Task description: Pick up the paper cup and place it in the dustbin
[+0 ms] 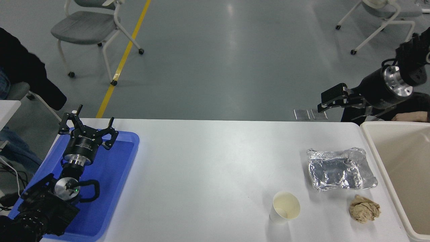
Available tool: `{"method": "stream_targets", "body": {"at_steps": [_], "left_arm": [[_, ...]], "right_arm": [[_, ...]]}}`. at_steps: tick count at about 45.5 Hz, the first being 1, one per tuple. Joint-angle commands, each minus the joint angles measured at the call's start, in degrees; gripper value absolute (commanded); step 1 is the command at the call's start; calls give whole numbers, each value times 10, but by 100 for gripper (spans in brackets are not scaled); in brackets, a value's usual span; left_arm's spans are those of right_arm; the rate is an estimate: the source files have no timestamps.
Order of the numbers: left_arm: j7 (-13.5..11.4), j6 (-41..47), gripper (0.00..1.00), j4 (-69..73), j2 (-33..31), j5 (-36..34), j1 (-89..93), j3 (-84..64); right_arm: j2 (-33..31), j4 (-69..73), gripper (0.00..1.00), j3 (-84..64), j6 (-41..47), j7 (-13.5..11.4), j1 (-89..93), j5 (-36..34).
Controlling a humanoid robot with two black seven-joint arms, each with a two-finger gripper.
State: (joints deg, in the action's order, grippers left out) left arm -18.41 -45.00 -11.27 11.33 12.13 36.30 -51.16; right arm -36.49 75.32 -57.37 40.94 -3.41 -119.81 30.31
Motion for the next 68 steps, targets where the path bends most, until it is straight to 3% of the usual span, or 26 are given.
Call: {"method": "stream_targets", "body": {"at_steps": [1, 15, 29, 48, 68], "left_arm": [[0, 0, 100, -1, 0, 0, 0, 0], [0, 0, 100, -1, 0, 0, 0, 0], [0, 0, 100, -1, 1, 0, 0, 0], [0, 0, 100, -1, 0, 0, 1, -1], [0, 0, 100, -1, -1, 0, 2, 0]], "right_arm": [[51, 91, 100, -153, -2, 1, -115, -23], [56, 241, 100, -262, 5, 1, -260, -81], [74, 247, 100, -228, 12, 1, -294, -186], [98, 247, 100, -133, -8, 1, -209, -186], [84, 222, 100, -74, -116, -1, -48, -163]]}}
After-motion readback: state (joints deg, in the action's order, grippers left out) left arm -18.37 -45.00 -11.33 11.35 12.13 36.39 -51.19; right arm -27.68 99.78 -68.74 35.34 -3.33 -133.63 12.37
